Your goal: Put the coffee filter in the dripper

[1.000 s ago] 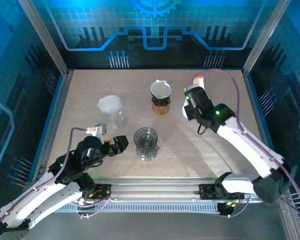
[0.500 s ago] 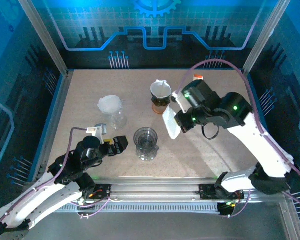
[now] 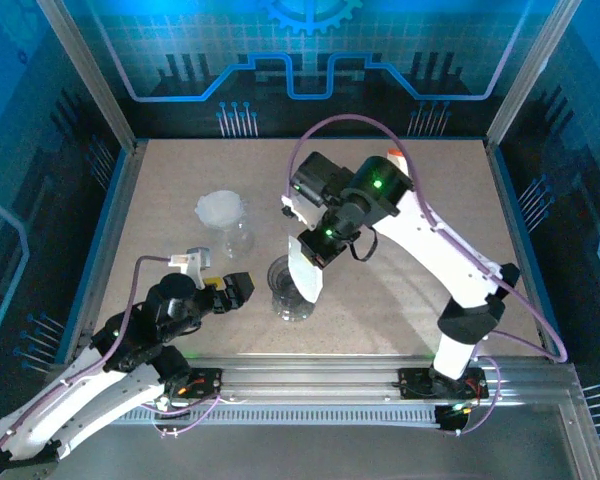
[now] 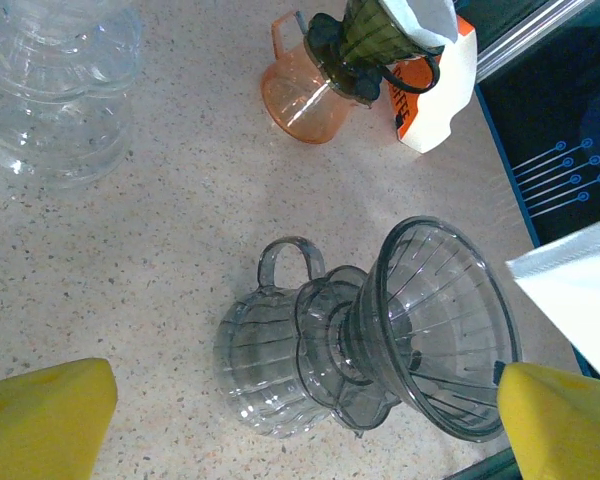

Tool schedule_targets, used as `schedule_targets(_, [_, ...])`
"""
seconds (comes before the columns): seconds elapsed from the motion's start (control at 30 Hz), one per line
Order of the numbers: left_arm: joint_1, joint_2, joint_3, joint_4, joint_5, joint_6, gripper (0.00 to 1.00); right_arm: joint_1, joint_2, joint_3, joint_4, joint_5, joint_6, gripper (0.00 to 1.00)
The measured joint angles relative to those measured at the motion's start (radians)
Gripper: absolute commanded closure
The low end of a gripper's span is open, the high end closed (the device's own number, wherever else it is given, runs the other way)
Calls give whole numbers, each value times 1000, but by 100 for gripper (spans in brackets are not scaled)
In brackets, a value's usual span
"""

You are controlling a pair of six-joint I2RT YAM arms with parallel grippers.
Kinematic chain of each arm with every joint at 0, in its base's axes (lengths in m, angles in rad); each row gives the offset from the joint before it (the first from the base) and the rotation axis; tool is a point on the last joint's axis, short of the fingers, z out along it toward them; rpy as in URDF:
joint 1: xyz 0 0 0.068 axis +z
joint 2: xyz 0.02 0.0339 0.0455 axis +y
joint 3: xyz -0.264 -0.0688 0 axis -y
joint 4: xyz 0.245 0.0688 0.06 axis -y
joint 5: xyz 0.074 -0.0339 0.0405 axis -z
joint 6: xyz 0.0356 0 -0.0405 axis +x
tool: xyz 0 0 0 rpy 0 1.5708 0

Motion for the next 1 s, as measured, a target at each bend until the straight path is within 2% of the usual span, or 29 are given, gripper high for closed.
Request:
schedule_targets(0.4, [0, -2, 35, 2, 24, 54, 1, -3, 156, 72, -12, 10, 30, 100])
schedule_targets(0.63, [0, 69, 67, 62, 115, 105, 1, -3, 189, 72, -12, 14, 37, 100])
schedule_targets(0.83, [0, 166, 91, 133, 198, 129, 1, -3, 201, 72, -12, 32, 47, 83])
schedule_targets(1.0, [0, 192, 92, 160, 233, 132, 8, -3, 193, 54, -10, 52, 52, 74])
